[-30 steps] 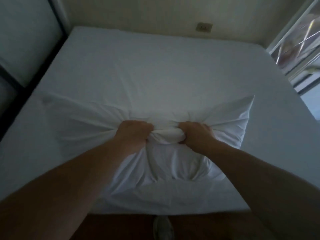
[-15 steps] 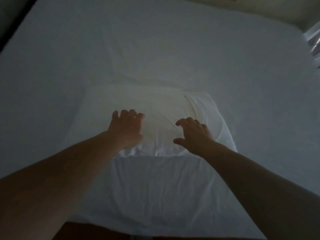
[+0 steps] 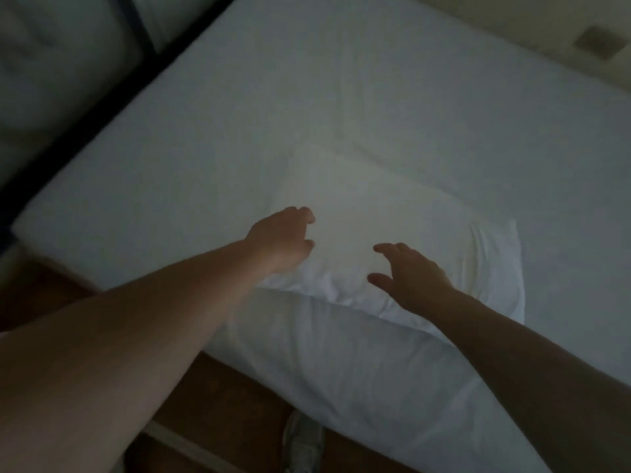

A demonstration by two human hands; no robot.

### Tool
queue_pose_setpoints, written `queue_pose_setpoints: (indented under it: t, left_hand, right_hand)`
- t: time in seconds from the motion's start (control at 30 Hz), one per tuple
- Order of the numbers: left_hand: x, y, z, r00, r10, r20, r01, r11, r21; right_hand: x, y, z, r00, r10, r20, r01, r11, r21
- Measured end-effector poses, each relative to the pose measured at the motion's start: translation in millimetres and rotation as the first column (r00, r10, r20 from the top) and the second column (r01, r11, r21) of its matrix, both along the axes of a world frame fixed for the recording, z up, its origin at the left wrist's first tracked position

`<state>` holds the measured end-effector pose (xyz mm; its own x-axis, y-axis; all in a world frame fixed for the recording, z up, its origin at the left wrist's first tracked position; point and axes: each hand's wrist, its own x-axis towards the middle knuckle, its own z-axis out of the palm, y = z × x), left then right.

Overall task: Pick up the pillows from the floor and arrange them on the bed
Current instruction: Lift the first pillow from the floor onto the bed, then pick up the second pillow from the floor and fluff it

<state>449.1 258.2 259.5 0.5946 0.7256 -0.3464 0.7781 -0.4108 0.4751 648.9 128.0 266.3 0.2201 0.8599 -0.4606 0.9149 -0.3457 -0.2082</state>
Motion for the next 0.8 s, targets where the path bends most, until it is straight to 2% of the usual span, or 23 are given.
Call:
queue_pose_setpoints:
  t: [0.2, 0.47, 0.6, 0.7, 0.8]
  left_hand:
    - [-209, 2, 13, 0.958, 0.287, -0.004, -0.287, 0.957, 0.027]
    - [-511, -68, 29, 0.793, 0.608, 0.044, -0.609, 0.793, 0.018]
    - [-652, -124, 26, 0.717, 0.697, -0.002, -0.697, 0.717, -0.018]
    - [-724, -159, 7, 0.657, 0.752, -0.046, -0.754, 0.655, -0.053]
    - [-750, -177, -30, 0.606, 0.795, 0.005, -0.792, 0.605, -0.087]
  right_hand:
    - [-151, 9, 10, 0.984, 0.176, 0.025, -0.175, 0.984, -0.026]
    - [-430, 18, 19, 0.880, 0.474, 0.003, -0.474, 0.880, -0.030]
    - [-562, 13, 9, 0.822, 0.569, -0.010, -0.568, 0.820, -0.072]
    - [-640, 8, -14, 0.787, 0.616, -0.043, -0.617, 0.782, -0.084]
    - [-693, 6, -52, 0.752, 0.657, -0.056, -0.658, 0.744, -0.116]
